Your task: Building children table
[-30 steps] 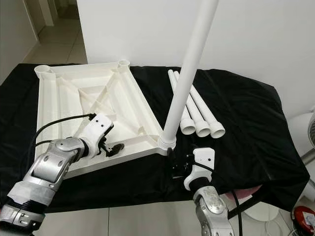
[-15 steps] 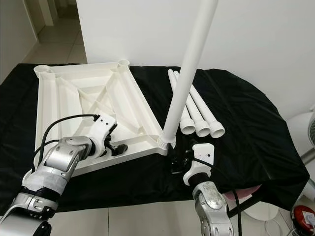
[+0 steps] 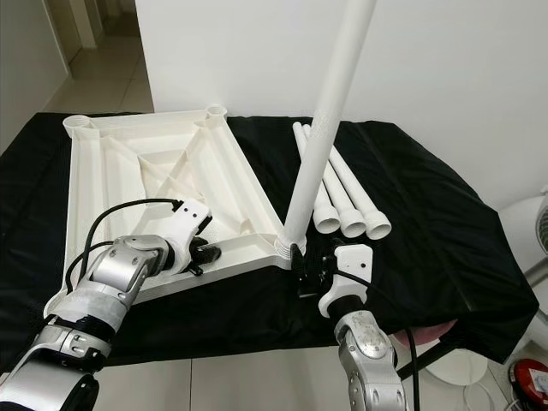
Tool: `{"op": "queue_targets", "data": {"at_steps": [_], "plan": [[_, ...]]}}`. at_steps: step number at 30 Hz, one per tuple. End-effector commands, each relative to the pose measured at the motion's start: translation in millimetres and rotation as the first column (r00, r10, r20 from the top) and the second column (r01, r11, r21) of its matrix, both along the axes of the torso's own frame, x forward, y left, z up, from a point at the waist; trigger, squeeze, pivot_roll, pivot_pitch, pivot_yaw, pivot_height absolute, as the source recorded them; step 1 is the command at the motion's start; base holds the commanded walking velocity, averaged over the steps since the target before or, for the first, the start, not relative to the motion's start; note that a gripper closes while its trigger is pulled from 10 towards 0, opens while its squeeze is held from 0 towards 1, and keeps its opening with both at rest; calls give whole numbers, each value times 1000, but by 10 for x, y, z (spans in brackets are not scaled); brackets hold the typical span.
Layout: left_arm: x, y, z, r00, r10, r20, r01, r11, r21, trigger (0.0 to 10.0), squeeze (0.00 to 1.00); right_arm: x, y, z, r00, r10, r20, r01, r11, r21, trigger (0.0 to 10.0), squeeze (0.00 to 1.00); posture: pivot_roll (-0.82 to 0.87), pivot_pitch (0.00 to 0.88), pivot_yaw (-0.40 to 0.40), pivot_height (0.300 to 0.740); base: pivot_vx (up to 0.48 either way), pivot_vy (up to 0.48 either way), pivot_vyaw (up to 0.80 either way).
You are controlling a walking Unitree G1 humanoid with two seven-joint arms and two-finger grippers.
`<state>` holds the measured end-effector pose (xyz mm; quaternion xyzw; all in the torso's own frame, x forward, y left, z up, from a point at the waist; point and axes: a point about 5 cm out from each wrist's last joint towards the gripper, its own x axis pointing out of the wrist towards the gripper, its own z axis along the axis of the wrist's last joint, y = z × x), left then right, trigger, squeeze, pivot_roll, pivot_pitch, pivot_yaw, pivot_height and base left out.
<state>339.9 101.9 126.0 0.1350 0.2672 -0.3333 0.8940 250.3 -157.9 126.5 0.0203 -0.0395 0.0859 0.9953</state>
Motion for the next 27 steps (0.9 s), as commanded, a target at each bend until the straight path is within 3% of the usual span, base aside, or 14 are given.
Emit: {"op": "queue_targets", "data": {"at_steps": [1, 5, 8, 14, 16, 19, 23, 27], "plan": [[87, 253, -48, 964, 247, 103, -259, 957, 132, 0, 0, 15, -57, -9, 1000, -25, -2, 25, 1000, -6, 10000, 0, -83, 0, -41, 740, 0, 0, 0], [92, 298, -49, 955, 277, 105, -289, 949, 124, 431, 0, 23, -57, -2, 1000, -26, 0, 26, 1000, -6, 10000, 0, -80, 0, -41, 740, 0, 0, 0], [120, 492, -6, 914, 387, 121, -398, 912, 96, 0, 0, 53, -50, 17, 1000, -29, 8, 29, 1000, -4, 10000, 0, -74, 0, -41, 740, 0, 0, 0], [135, 560, 33, 892, 431, 136, -443, 893, 82, 0, 0, 66, -44, 25, 1000, -29, 12, 29, 1000, -3, 10000, 0, -72, 0, -37, 740, 0, 0, 0], [157, 661, 90, 830, 533, 165, -546, 837, 45, 0, 0, 90, -48, 40, 999, -33, 19, 33, 999, -2, 10000, 0, -71, 0, -32, 740, 0, 0, 0], [158, 678, 98, 816, 552, 169, -565, 824, 36, 0, 0, 94, -49, 42, 999, -33, 20, 33, 999, -2, 10000, 0, -71, 0, -32, 740, 0, 0, 0], [153, 704, 156, 763, 619, 184, -629, 777, -9, 0, 0, 103, -53, 49, 999, -38, 23, 38, 999, -1, 10000, 0, -72, 0, -28, 740, 0, 0, 0], [121, 682, 155, 741, 646, 182, -652, 757, -33, 0, 0, 102, -53, 51, 999, -41, 25, 41, 999, -1, 10000, 0, -73, 0, -26, 740, 0, 0, 0]]}}
